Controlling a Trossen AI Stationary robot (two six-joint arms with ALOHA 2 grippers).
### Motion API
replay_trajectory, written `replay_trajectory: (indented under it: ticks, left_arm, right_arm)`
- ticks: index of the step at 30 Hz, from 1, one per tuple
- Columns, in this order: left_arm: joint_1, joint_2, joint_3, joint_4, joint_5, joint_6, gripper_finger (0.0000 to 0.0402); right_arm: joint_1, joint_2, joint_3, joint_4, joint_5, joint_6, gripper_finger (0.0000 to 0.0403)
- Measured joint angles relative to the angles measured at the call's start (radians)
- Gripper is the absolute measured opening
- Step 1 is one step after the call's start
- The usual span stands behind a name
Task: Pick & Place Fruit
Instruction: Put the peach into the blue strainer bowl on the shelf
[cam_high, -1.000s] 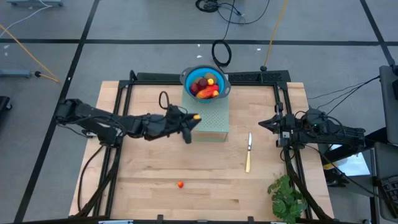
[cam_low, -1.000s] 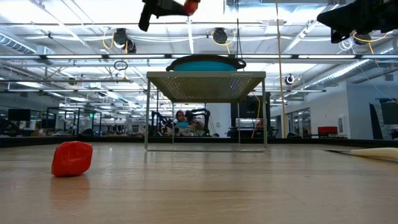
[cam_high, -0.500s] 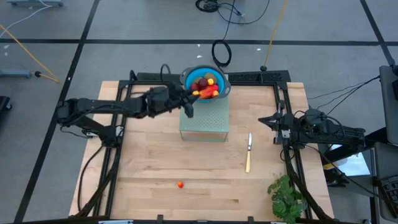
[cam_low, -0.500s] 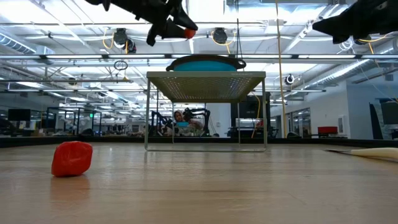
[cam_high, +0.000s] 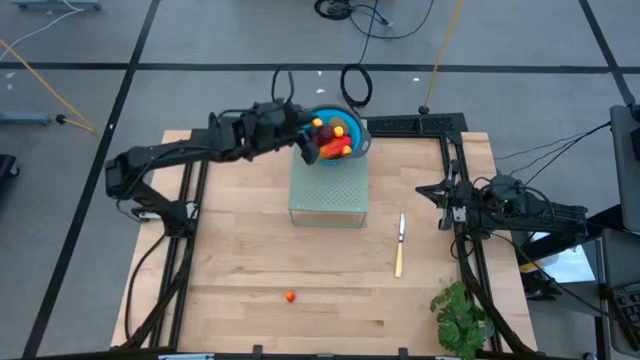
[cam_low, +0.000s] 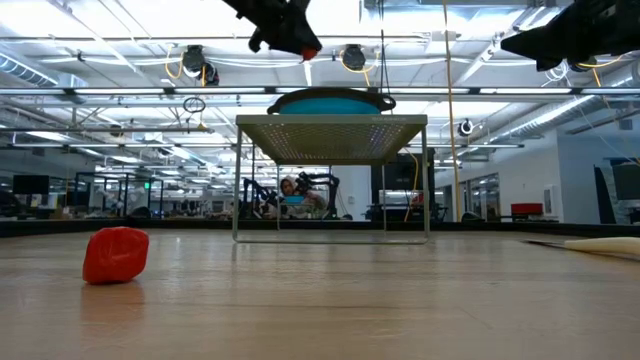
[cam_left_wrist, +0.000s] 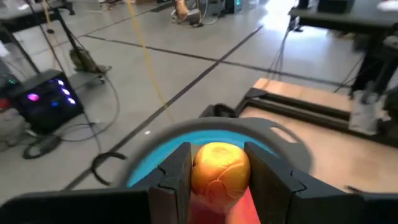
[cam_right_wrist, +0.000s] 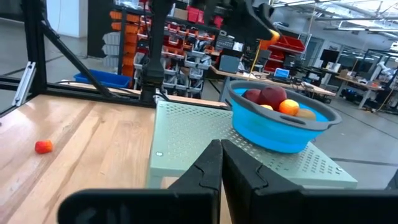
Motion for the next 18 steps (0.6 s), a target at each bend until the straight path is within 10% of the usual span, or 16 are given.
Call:
replay_trajectory:
  ticks: [18]
  left_arm:
    - [0.181, 0.172, 0.070, 0.011, 0.188, -0.026, 0.0124]
  right_arm:
    - [0.000, 0.000, 0.000, 0.001, 0.000, 0.037, 0.0000]
